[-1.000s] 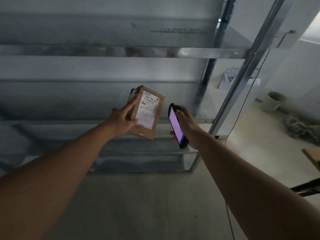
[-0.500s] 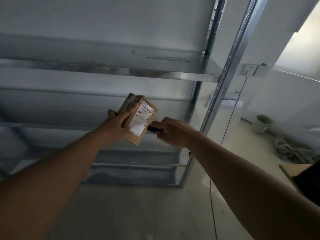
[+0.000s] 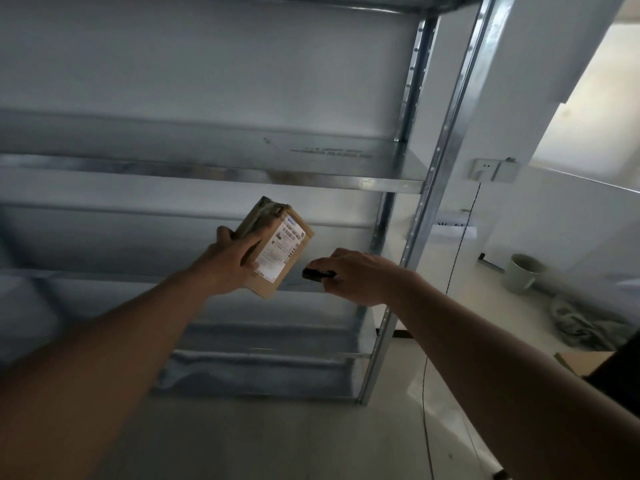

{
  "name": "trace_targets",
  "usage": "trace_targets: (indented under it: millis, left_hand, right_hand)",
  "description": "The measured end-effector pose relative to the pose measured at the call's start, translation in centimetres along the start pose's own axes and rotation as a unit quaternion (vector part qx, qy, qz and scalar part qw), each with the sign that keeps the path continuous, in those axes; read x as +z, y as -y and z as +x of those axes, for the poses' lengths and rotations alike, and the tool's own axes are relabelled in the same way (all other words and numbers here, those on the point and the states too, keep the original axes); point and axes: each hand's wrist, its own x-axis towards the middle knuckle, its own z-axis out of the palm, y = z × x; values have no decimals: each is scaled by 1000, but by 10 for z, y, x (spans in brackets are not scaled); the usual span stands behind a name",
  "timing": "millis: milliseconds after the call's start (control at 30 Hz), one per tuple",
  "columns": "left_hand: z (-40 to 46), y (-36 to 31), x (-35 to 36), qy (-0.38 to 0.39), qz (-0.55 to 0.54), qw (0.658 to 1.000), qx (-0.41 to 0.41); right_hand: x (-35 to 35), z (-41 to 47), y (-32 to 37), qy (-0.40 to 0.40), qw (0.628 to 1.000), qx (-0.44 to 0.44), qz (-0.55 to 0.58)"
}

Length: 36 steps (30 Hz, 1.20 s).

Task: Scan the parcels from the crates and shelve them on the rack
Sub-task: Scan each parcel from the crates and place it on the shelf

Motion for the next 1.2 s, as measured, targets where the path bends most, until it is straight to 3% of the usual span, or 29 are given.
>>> trace_targets:
  millis: [200, 367, 767, 1000, 1200]
  left_hand:
    - [1, -6, -6, -10, -21, 1000, 2]
    - [7, -10, -9, -13, -71, 997, -21]
    - [21, 0, -42, -28, -256, 965, 42]
    - [30, 5, -60, -4, -285, 955, 77]
    - [41, 17, -72, 0, -313, 945, 97]
  right_hand:
    - [-5, -3, -4, -9, 999, 4, 33]
    - [7, 7, -5, -107, 977, 37, 181]
    - [2, 65, 23, -321, 843, 119, 415]
    - [-12, 96, 38, -382, 762, 152, 500]
    - [-24, 115, 63, -416, 732, 116, 528]
